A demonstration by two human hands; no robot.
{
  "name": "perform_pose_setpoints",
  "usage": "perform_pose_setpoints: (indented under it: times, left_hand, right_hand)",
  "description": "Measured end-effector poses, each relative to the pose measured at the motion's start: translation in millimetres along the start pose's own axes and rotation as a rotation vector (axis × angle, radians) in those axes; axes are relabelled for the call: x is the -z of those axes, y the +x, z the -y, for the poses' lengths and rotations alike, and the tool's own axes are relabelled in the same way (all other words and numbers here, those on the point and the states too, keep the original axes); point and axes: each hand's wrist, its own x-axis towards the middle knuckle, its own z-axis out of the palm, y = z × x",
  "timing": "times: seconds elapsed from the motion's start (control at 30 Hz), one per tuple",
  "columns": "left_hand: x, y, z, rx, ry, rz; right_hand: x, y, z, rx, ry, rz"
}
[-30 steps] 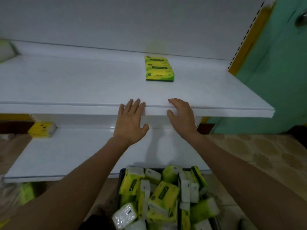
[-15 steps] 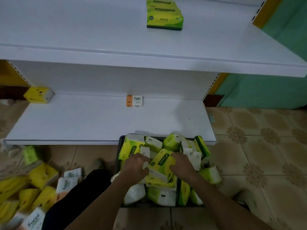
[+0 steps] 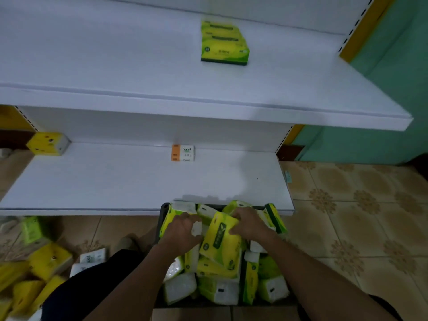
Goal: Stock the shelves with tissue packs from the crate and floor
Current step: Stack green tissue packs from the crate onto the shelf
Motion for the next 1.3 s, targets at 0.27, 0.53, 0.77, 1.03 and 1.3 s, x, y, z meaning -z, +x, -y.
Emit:
perform_pose_setpoints:
  times: [0.27, 0.53, 0.77, 1.03, 1.3]
  left_hand:
    - [96, -46, -53, -0.09, -0.264, -0.265]
    - [191, -85, -80, -0.216, -0.272, -0.684]
    - [223, -90, -91, -0.23, -0.273, -0.609]
    - [243, -39, -95, -0.239, -0.218, -0.703]
    - [250, 1, -102, -0.2, -0.084, -0.538]
  right_hand:
    - [110, -62, 82, 0.343, 0.305, -0.129]
    - [151, -103, 149, 0.507, 0.558, -0.443]
    - [166, -100, 177, 0.396, 0.642, -0.597]
    - [179, -62, 155, 0.388, 0.378, -0.686]
    - [199, -19, 144, 0.29, 0.305, -0.772]
